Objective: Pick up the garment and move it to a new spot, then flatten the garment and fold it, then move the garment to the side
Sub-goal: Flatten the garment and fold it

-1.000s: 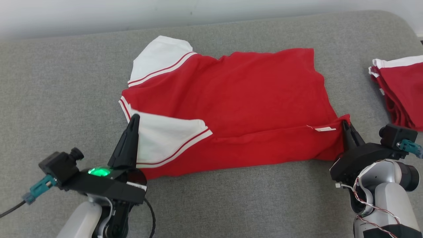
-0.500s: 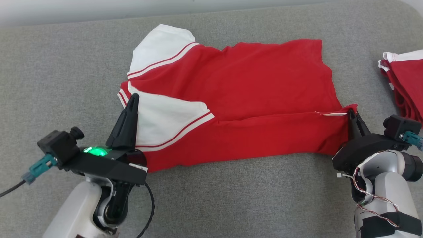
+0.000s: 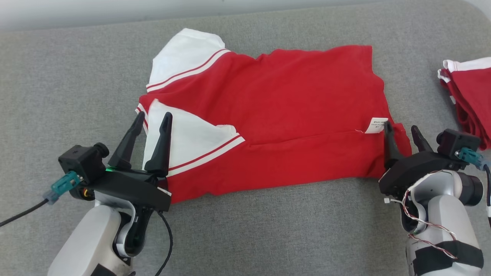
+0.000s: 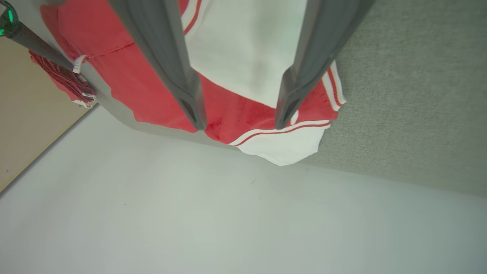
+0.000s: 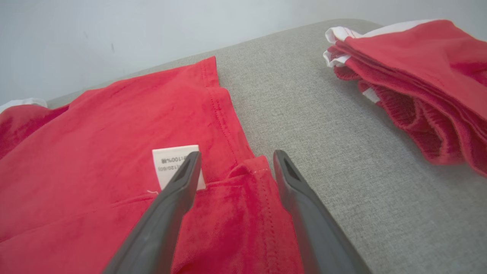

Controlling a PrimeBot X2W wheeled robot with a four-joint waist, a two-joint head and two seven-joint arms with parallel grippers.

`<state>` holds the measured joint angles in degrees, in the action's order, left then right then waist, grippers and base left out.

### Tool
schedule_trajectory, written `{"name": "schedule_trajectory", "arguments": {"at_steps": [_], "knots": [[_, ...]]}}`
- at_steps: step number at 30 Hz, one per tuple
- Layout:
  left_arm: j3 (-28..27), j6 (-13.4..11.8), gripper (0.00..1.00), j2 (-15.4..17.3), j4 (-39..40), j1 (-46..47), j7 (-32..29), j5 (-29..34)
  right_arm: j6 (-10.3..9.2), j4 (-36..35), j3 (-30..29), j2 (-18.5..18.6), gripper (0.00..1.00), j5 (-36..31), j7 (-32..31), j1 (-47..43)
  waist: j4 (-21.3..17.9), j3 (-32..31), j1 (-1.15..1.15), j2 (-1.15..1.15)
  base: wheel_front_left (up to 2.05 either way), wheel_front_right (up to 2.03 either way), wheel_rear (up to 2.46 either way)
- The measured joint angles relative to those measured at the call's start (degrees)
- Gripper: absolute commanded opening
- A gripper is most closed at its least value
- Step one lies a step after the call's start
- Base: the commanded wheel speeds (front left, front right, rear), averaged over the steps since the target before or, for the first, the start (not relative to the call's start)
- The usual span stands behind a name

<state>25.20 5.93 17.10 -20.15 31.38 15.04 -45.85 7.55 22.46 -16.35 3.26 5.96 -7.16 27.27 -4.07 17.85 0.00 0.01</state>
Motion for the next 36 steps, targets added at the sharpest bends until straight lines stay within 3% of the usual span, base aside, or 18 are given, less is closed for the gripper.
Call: {"name": "schedule_trajectory", "arguments": {"at_steps": [4, 11, 20, 24, 33, 34, 35, 36], "knots": [[-0.6, -2.6, 1.0, 0.7, 0.3, -1.5, 0.0, 5.4, 0.01, -2.0, -0.8, 0.2, 1.0, 0.0, -1.5, -1.9, 0.4, -1.4, 0.0, -0.01, 0.0, 0.0, 0.0], [1.9, -8.7, 1.0, 4.6, 2.0, -7.5, -2.5, 11.7, 0.0, -10.0, -3.2, 0.5, 1.0, -1.1, -8.2, -6.5, 0.7, -4.0, -0.01, -0.01, 0.0, 0.0, 0.0], [3.7, -12.3, 1.0, 5.1, 5.3, -12.6, -10.1, 10.9, 0.01, -17.5, -4.2, 0.2, 1.0, -1.3, -13.6, -10.4, 0.2, -5.1, -0.01, -0.01, 0.0, 0.0, 0.0], [3.5, -15.2, 1.0, 4.9, 3.3, -12.8, -13.8, 10.3, 0.01, -18.7, -3.6, -0.1, 1.0, -0.9, -14.5, -10.8, -0.2, -5.0, -0.01, -0.01, 0.0, 0.0, 0.0], [4.2, -17.1, 1.0, 3.4, 1.7, -12.8, -19.9, 8.1, 0.01, -18.7, -2.4, -0.2, 1.0, -0.3, -14.5, -10.5, -1.1, -3.7, -0.01, -0.01, 0.0, 0.0, 0.0], [4.2, -17.3, 0.79, 3.3, 1.7, -12.8, -20.4, 7.6, 0.01, -18.7, -2.4, -0.2, 1.0, -0.3, -14.5, -10.5, -1.1, -3.6, -0.01, -0.01, 0.0, 0.0, 0.0], [4.4, -17.5, 0.22, 3.3, 1.7, -12.6, -20.9, 7.7, 0.01, -18.7, -2.3, -0.3, 1.0, -0.3, -14.5, -10.5, -1.1, -3.5, -0.01, -0.01, 0.0, 0.0, 0.0], [4.4, -17.5, 0.0, 3.4, 1.9, -12.6, -21.3, 7.7, 0.01, -18.6, -2.3, -0.2, 1.0, -0.5, -14.7, -10.5, -1.2, -3.3, -0.01, -0.01, 0.0, 0.0, 0.0]]}}
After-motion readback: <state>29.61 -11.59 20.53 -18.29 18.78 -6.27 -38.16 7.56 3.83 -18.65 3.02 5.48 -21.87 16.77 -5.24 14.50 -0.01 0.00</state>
